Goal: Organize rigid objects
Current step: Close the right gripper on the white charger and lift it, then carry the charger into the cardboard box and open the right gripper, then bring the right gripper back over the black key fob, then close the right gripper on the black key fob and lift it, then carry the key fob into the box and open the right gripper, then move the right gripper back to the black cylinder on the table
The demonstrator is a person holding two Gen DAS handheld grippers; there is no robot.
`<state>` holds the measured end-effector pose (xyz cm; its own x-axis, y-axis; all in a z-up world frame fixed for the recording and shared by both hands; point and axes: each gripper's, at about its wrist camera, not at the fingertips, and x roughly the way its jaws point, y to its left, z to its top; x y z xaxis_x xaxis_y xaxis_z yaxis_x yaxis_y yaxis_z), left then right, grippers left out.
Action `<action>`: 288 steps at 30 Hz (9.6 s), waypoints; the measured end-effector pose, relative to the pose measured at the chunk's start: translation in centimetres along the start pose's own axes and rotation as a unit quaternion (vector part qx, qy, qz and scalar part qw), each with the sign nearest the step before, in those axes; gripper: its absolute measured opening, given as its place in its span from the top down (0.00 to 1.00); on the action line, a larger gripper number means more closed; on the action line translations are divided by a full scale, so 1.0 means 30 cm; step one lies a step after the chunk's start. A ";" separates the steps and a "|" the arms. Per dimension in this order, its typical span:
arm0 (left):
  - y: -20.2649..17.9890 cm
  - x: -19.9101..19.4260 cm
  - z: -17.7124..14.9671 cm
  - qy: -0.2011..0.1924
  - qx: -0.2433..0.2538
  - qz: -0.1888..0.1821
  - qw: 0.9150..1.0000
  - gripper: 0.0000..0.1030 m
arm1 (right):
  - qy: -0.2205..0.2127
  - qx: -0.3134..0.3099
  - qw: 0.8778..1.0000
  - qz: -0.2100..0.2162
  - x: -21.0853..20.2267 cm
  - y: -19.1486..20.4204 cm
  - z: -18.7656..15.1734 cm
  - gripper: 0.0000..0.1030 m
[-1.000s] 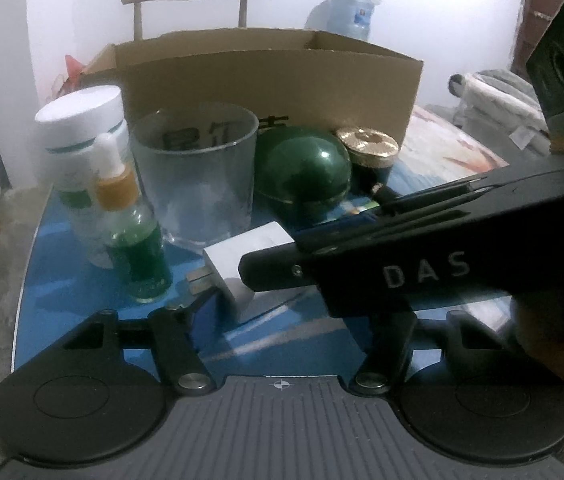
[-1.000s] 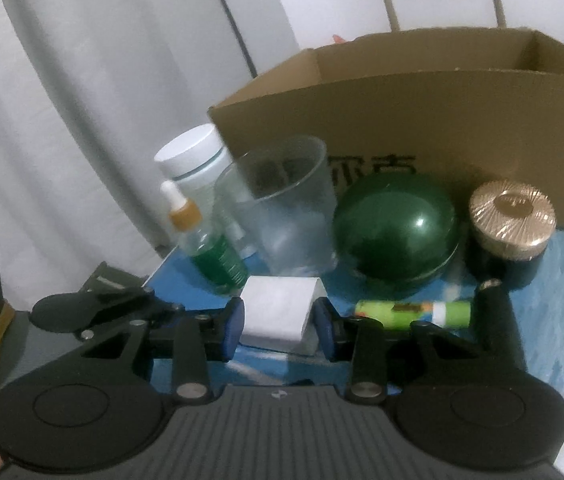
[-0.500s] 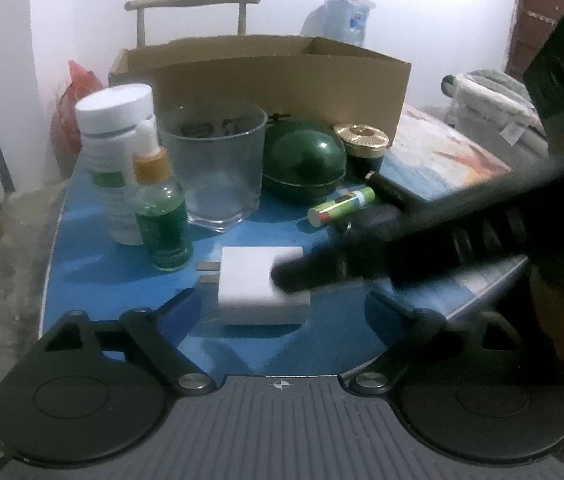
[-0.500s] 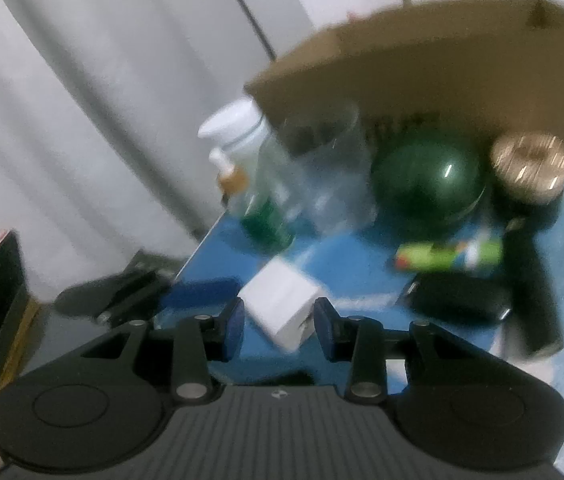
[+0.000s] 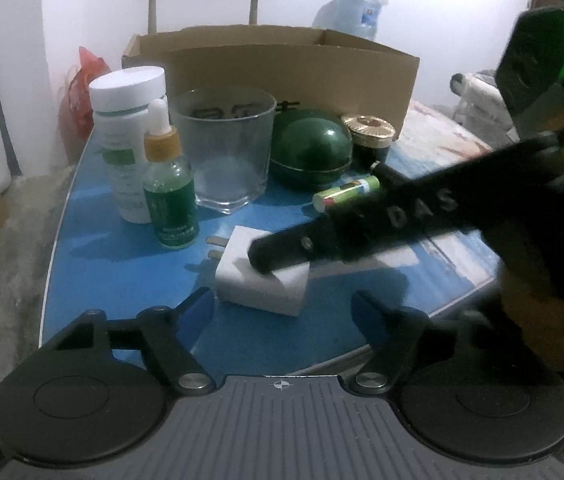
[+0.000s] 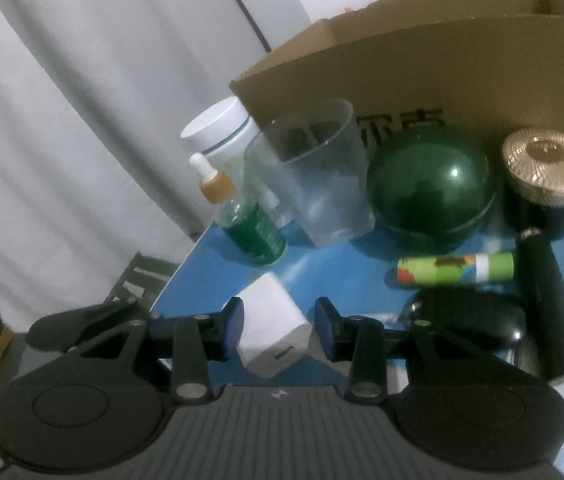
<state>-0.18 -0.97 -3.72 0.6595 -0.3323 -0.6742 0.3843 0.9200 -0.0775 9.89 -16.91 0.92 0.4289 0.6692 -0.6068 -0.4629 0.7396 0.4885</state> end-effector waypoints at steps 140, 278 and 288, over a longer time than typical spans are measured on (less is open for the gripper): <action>-0.272 0.226 0.230 0.023 0.202 -0.062 0.977 0.33 | -0.072 0.199 0.977 0.035 -0.298 -0.375 -0.061 0.56; 0.169 0.441 0.926 0.126 0.103 0.087 0.983 0.75 | 0.049 0.138 0.989 0.032 0.240 -0.441 0.917 0.81; 0.086 0.110 0.870 0.035 0.098 0.036 0.994 0.46 | -0.052 0.106 0.991 0.065 -0.157 -0.312 0.787 0.80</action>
<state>19.86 -5.13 13.04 0.6463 -0.2453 -0.7225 0.4603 0.8806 0.1127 30.51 -25.29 14.00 0.4594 0.7555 -0.4670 -0.3514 0.6375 0.6856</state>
